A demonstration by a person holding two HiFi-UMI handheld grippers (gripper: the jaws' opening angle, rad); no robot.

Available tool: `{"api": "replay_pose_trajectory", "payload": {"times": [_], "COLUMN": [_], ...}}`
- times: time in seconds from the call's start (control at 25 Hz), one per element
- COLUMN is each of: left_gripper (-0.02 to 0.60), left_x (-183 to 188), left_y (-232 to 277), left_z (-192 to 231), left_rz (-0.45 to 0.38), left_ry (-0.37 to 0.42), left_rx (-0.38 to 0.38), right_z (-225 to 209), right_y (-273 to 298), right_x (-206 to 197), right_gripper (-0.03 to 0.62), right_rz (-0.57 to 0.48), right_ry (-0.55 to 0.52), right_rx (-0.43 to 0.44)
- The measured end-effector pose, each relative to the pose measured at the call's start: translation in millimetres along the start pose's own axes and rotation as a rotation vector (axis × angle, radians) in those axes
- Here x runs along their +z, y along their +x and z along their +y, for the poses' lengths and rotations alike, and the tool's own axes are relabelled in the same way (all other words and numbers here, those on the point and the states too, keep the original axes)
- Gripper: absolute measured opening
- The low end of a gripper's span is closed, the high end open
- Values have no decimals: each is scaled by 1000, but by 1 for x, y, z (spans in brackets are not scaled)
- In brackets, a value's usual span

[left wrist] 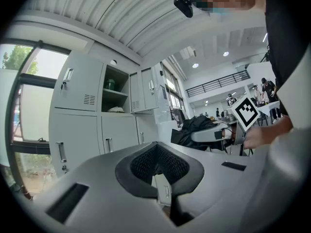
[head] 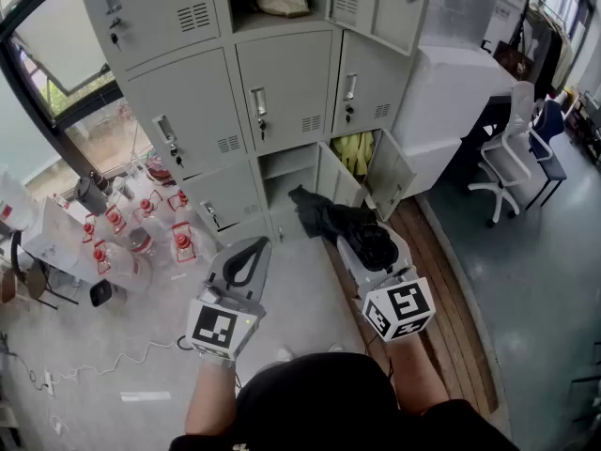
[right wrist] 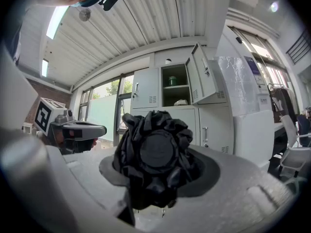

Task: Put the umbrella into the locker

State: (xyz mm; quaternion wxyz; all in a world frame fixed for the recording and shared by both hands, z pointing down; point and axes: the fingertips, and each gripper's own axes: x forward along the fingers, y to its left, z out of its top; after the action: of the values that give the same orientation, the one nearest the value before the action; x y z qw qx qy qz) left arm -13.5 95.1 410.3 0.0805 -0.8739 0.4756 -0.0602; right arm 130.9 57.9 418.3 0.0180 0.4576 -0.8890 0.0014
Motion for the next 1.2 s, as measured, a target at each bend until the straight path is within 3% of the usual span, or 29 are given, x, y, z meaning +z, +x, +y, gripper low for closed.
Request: {"api": "replay_pose_trajectory", "payload": {"times": [0.24,0.48,0.8,1.2], "left_gripper": [11,11,11,11], "left_x": [-10,-26,-55,-80], "left_y": [-13,-28,-50,-19], "left_z": [17,40,74,95], "left_rz": [26,26,35,68], "left_ry": [-79,-40,-106,-139], "left_rx": [24,10,-19,-43], "right_z": [17,33,57,44], "right_y": [11,23,40,76], "right_x": [-2,-4,-13,-33], "right_gripper": [219,219,221,221], "right_rz": [11,20,43,96], "right_ry": [-13,14,31,25], "right_rx": [-9,-25,-77,-75]}}
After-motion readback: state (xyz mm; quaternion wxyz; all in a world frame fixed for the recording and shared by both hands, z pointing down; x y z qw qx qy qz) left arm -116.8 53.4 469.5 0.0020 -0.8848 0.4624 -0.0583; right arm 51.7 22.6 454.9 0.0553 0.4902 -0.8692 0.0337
